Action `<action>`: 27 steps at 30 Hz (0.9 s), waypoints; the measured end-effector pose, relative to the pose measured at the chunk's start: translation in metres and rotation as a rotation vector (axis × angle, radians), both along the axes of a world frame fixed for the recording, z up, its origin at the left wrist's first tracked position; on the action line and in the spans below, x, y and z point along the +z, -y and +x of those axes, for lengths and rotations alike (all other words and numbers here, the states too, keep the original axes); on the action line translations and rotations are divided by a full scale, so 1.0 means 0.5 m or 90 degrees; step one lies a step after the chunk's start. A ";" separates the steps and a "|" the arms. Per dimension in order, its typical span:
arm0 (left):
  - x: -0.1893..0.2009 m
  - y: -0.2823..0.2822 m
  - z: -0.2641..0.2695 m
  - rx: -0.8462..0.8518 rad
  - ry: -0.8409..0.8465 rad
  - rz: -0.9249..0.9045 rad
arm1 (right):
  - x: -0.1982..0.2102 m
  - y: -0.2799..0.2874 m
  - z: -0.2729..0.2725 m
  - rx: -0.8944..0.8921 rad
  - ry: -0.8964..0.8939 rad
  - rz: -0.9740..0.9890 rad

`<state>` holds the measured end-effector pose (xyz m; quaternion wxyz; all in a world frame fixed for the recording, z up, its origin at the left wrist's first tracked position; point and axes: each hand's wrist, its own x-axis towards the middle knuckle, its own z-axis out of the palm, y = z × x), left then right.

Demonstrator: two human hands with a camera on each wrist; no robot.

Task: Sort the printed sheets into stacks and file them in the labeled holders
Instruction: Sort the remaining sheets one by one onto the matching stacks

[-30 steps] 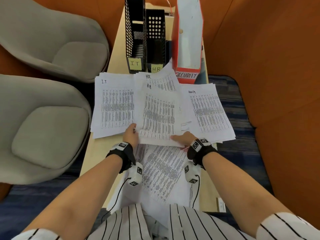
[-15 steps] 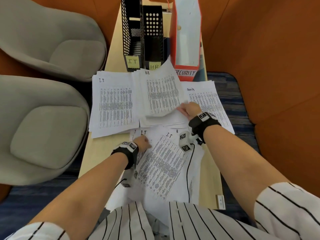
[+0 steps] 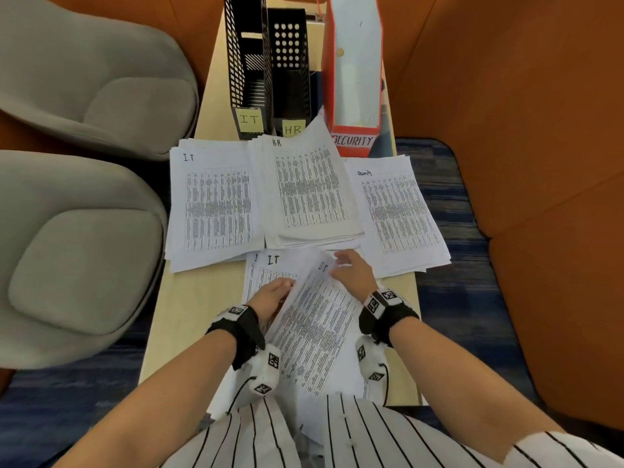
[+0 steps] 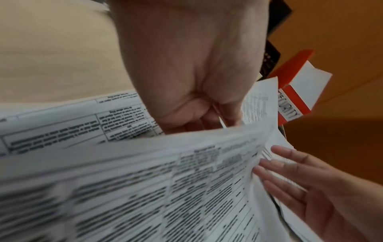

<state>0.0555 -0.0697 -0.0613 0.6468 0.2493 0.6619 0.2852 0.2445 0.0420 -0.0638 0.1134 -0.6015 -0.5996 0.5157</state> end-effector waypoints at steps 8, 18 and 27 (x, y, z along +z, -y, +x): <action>0.013 -0.007 0.015 -0.114 -0.111 0.035 | -0.019 0.030 -0.013 0.136 0.045 -0.029; 0.005 0.000 0.002 0.161 0.225 -0.109 | 0.016 0.039 -0.014 0.225 0.061 0.078; 0.002 0.016 -0.013 0.083 0.117 -0.060 | 0.041 0.003 0.005 0.160 0.093 0.065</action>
